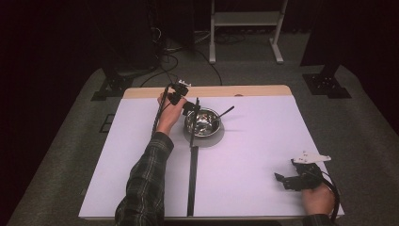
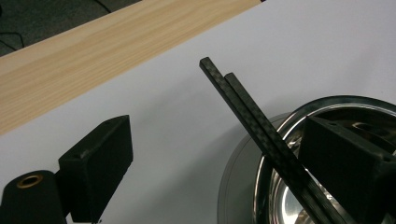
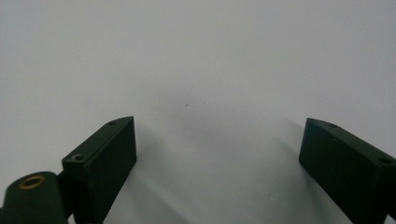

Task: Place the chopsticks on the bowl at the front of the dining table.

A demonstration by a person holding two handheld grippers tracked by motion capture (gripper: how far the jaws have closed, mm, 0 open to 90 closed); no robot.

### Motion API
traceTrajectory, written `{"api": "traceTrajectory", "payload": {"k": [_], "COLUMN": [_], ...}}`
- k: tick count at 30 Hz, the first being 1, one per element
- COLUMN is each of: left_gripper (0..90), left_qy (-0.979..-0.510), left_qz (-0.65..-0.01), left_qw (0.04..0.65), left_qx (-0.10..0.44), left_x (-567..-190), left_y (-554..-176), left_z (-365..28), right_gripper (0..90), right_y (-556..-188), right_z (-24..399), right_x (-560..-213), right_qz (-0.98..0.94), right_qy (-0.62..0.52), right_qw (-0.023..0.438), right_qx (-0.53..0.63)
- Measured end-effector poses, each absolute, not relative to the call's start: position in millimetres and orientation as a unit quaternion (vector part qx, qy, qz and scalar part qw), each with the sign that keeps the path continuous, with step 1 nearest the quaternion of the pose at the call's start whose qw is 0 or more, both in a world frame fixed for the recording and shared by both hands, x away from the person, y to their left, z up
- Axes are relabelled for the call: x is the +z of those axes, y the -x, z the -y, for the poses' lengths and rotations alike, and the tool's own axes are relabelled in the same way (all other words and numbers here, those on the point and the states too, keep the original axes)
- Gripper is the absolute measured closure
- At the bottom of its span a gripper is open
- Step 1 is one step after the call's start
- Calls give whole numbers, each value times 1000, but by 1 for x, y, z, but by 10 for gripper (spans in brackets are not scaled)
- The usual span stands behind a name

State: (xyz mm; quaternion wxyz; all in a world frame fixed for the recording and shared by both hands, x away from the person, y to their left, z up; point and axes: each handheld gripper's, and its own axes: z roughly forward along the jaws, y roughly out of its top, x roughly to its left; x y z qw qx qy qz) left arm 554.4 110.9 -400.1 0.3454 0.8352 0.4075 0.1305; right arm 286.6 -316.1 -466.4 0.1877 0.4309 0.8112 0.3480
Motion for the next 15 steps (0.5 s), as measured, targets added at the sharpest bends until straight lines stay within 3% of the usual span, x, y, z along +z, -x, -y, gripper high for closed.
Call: {"api": "traceTrajectory", "payload": {"k": [15], "left_gripper": [92], "left_qy": [-843], "left_qz": [-391], "left_qw": [342], "left_qx": [140], "left_x": [-402], "left_y": [-519], "left_z": [-135], "right_gripper": [95], "right_y": [-286], "right_z": [316], "right_x": [-466], "right_qz": [-811], "right_qy": [-431], "right_qw": [188], "right_qx": [348]}}
